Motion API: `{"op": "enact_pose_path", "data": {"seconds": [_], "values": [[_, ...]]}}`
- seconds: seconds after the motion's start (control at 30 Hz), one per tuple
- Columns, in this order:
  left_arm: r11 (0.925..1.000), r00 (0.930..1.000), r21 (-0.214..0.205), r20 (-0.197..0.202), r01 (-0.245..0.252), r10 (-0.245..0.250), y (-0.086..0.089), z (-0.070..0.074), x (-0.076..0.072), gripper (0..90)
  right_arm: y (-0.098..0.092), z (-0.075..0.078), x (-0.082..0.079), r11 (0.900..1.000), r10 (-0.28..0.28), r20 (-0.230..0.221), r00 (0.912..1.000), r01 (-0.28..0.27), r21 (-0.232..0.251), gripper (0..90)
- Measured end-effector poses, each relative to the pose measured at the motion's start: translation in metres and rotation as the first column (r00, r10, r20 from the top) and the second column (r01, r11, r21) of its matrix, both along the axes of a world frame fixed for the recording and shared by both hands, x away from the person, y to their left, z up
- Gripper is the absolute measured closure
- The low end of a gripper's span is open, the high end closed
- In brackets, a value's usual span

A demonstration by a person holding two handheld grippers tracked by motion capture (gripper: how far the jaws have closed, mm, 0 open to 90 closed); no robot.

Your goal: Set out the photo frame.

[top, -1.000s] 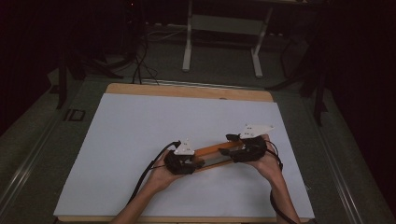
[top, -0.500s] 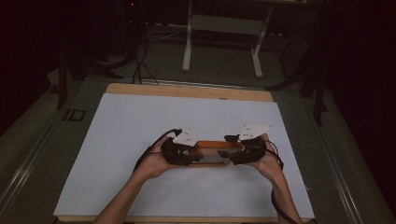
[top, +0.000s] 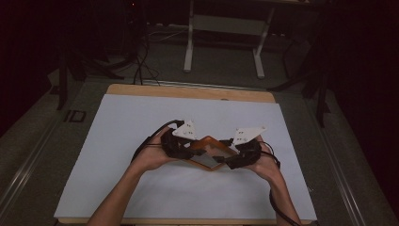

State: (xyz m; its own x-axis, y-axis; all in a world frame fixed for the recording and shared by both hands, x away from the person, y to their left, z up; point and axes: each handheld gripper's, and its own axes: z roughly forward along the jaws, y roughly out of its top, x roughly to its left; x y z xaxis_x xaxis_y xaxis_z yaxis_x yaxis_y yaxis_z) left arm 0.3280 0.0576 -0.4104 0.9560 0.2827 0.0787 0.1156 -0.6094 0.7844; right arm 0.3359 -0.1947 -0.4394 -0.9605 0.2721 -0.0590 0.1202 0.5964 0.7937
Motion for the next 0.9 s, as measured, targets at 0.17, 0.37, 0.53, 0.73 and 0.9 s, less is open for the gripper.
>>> {"op": "enact_pose_path", "data": {"seconds": [0.17,0.37,0.53,0.73,0.9], "values": [[0.9999,0.9999,-0.016,-0.010,0.006,-0.006,0.000,0.001,0.003,68.0,0.003,-0.001,-0.001,0.9999,0.009,0.019,0.9998,-0.009,-0.012,43.6],[0.9983,0.9984,-0.016,0.005,0.056,-0.056,-0.004,0.002,0.000,68.0,0.003,0.008,-0.002,0.9990,0.041,0.021,0.9990,-0.041,0.016,53.2],[0.9971,0.9987,-0.069,-0.037,0.034,-0.036,0.002,0.001,0.003,61.5,-0.001,0.010,-0.006,0.9974,0.071,0.028,0.9970,-0.072,0.008,67.6],[0.9893,0.9945,-0.143,-0.104,-0.027,0.012,0.014,-0.006,0.010,43.1,-0.008,0.008,-0.010,0.9982,0.059,0.036,0.9976,-0.059,0.005,68.1],[0.9804,0.9933,-0.192,-0.113,-0.045,0.023,0.023,-0.013,0.009,37.0,-0.012,0.006,-0.012,0.9988,0.046,0.038,0.9982,-0.047,0.013,68.1]]}}
